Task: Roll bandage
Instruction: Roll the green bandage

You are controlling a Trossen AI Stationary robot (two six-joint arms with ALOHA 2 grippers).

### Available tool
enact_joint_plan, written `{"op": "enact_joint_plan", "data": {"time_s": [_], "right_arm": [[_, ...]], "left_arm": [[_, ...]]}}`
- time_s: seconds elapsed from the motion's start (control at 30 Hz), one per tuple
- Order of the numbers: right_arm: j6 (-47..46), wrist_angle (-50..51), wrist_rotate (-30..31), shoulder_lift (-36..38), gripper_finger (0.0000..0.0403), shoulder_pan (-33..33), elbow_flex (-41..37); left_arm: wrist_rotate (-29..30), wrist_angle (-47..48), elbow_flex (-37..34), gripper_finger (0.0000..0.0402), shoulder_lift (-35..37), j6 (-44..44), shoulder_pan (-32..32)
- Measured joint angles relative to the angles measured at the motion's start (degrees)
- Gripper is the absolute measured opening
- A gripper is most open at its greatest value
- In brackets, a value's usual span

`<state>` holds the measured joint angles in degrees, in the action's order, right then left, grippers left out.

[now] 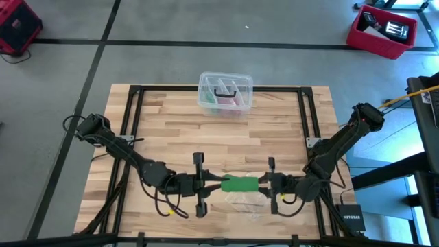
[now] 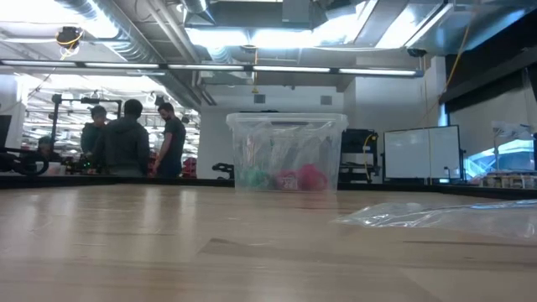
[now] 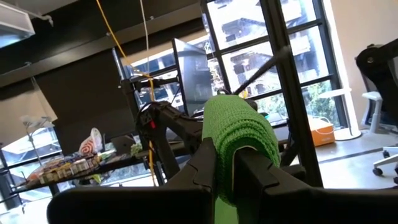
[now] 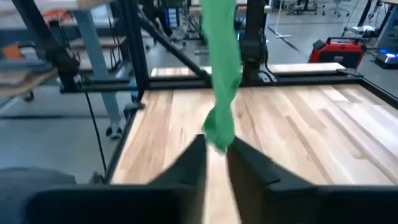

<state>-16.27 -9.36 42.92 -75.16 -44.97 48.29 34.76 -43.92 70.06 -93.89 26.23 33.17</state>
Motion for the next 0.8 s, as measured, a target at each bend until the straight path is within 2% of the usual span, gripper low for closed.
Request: {"op": "enact_joint_plan", "data": {"time_s": [0.1, 0.37, 0.57, 0.7, 0.8], "right_arm": [[-0.23, 1.94, 0.01, 0.00, 0.0012, -0.04, -0.01], [-1.11, 1.24, 0.75, 0.00, 0.0008, -0.04, -0.02], [-6.80, 3.18, -6.69, 0.02, 0.0009, 0.00, -0.02], [-3.47, 2.74, -14.81, 1.48, 0.0009, -0.05, 0.06], [-4.06, 2.61, -17.05, 2.88, 0.0009, -0.04, 0.09]], "left_arm": [[0.00, 0.00, 0.00, 0.0021, 0.00, -0.01, 0.20], [0.00, 0.00, 0.00, 0.0021, 0.00, 0.00, 0.76], [0.00, -0.20, 0.00, 0.0021, -0.02, 0.91, 0.80], [0.02, -0.20, 0.00, 0.0021, -0.02, 0.89, 0.89], [0.00, -0.49, -0.01, 0.0021, -0.02, 0.84, 1.03]]}}
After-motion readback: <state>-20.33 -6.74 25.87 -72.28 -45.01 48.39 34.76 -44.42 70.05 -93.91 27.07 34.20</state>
